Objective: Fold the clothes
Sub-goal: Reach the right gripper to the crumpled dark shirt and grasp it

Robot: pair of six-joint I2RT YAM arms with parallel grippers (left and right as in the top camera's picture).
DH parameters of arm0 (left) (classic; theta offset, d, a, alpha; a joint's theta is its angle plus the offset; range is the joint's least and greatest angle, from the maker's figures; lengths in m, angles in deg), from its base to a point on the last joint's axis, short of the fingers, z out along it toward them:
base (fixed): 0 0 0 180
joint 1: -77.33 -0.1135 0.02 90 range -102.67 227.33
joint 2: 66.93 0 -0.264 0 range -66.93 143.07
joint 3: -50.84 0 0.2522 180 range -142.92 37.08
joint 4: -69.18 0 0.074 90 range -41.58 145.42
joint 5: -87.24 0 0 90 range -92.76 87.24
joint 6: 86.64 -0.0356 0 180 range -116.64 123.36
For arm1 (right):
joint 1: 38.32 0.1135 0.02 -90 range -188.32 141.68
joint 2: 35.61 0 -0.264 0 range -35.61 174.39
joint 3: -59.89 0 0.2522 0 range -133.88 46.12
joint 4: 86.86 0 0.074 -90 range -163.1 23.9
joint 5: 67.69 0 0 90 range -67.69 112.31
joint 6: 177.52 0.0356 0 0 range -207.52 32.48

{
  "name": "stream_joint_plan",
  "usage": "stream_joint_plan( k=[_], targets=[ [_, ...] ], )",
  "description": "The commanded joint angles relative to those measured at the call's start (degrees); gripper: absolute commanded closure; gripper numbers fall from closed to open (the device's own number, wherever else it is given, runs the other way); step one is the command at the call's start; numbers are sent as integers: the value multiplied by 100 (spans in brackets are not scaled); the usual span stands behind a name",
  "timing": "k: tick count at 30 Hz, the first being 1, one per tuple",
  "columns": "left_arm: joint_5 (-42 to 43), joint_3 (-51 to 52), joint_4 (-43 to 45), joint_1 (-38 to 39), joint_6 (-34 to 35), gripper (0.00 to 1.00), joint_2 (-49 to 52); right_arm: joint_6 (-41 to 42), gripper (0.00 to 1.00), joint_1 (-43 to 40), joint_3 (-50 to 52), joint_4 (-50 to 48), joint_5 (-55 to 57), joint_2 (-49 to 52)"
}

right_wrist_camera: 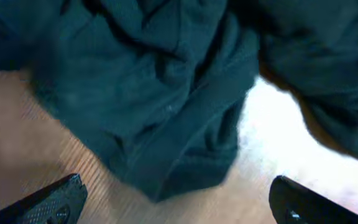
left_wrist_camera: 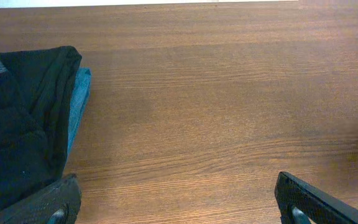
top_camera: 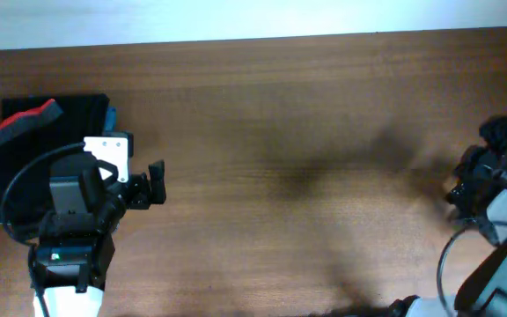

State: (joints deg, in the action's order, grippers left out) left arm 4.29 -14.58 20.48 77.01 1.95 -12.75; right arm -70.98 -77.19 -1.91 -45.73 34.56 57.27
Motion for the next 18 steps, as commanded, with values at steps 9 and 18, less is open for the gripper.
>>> stream_joint_plan(
  k=[9, 18],
  targets=[
    [59, -153, 46, 26, 55, 1, 13, 48, 59, -20, -94, -166, -553, 732],
    [57, -153, 136, 26, 55, 1, 13, -149, 96, 83, -1469, 1305, -1519, -717]
  ],
)
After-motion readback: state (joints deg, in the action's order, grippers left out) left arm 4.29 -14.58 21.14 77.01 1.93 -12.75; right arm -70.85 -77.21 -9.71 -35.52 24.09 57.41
